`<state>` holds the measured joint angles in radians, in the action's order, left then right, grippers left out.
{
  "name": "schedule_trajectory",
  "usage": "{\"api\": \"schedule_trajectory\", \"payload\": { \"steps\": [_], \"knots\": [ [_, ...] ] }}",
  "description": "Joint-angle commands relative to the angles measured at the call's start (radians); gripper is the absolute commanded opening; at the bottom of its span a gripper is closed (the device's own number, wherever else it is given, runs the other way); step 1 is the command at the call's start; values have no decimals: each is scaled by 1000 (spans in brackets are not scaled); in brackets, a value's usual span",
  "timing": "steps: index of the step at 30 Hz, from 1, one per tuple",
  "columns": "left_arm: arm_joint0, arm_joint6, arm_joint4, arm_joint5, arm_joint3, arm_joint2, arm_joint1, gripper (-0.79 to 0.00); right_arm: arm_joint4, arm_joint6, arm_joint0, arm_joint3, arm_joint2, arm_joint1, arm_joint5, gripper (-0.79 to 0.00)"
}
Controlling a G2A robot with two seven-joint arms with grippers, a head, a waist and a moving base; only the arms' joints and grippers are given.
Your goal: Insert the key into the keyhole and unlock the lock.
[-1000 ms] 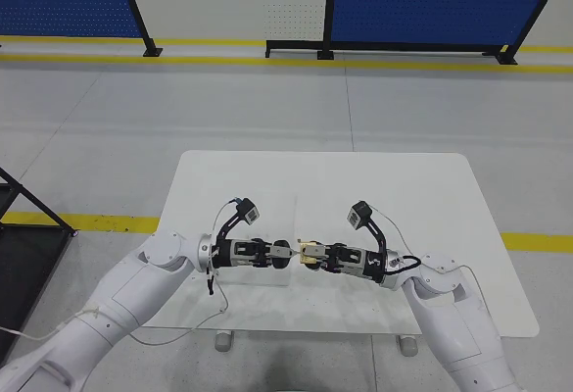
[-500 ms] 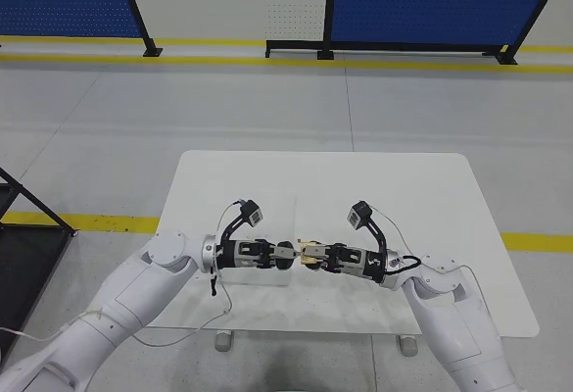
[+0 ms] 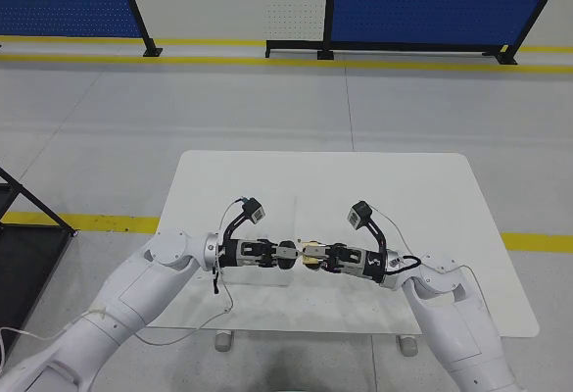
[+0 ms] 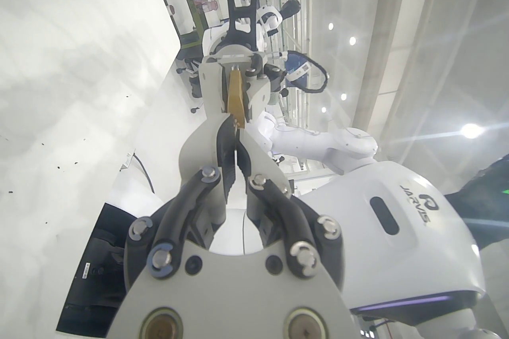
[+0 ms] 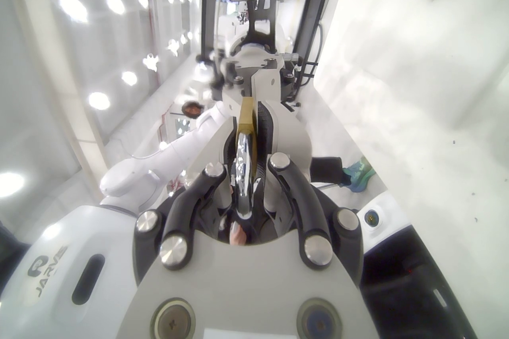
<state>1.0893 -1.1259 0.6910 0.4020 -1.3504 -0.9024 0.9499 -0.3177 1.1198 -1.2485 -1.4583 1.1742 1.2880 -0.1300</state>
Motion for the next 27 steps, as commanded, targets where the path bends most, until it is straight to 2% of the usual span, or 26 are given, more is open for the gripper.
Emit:
{"api": "schedule_trajectory", "payload": {
  "steps": [1,13,27],
  "knots": [
    [3,2,-2,2,-1,-3,2,-785,0,0,0,0,0,0,0,-785],
    [9,-25,24,-19,2,-20,14,-785,0,0,0,0,0,0,0,-785],
    [22,17,-109,95,-10,-40,22,-785,0,0,0,0,0,0,0,-785]
  ]
}}
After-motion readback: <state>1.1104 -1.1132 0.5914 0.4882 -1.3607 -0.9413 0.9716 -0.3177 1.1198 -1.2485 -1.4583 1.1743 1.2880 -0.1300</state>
